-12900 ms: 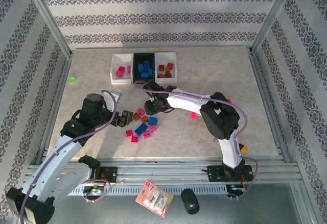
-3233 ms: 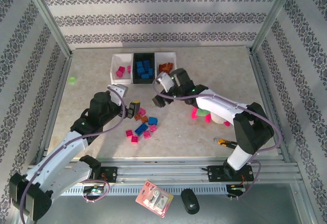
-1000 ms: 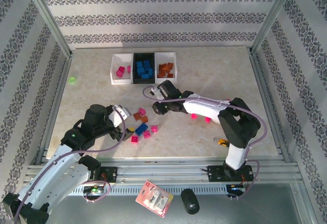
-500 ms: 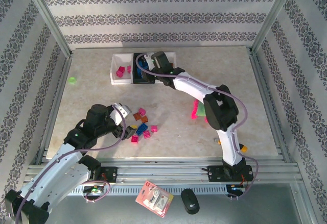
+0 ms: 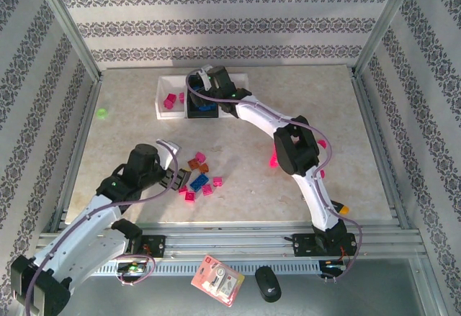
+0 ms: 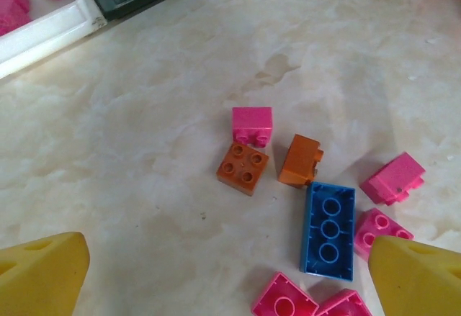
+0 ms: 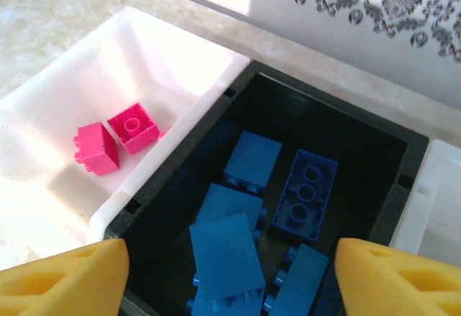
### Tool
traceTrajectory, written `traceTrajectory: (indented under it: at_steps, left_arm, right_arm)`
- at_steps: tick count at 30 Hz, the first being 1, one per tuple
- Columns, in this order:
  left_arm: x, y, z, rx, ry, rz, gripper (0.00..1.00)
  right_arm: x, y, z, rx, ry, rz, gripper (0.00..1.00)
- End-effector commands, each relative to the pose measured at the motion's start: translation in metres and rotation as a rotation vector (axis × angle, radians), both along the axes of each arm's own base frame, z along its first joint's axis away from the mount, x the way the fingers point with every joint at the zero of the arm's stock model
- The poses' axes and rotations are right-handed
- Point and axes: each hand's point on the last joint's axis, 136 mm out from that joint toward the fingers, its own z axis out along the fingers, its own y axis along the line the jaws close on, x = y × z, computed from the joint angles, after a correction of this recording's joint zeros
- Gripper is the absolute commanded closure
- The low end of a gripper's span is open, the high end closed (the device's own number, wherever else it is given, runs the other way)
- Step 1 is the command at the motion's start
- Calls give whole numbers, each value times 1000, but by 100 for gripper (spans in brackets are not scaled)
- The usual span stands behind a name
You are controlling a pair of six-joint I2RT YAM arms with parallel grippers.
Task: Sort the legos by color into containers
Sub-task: Place the lego in the container, then pick up the lego from the middle-left of the table.
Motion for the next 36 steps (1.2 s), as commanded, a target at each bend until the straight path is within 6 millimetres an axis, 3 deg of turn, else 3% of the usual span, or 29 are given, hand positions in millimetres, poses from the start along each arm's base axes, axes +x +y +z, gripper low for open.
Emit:
traceTrajectory:
  at_steps: [1, 8, 13, 17, 20, 25, 31, 36]
  left_arm:
    - [13, 9, 18, -82, 36, 188, 4]
    - [10, 23, -14, -117, 322, 514, 9]
    - [1, 14, -43, -181, 475, 660, 21]
    - [-11, 5, -58, -144, 534, 707, 23]
    - [-20, -5, -63, -110, 555, 725, 25]
    - [-31, -5, -80, -63, 587, 804, 37]
    - [-29, -6, -94, -77, 588, 836, 47]
    - [-34, -12, -109, -66, 642, 813, 47]
  right_arm:
    - [-21, -12, 57, 63, -62, 17, 21]
    - [-98, -49, 75, 99, -49, 39, 20]
    - [-151, -74, 63, 38, -31, 65, 20]
    - [-175, -96, 50, 22, -3, 38, 19]
    - [-184, -104, 40, 19, 23, 23, 19]
    - [-187, -106, 32, 11, 38, 20, 19]
    - [-187, -95, 37, 16, 39, 53, 18]
    - [-191, -90, 37, 17, 39, 68, 18]
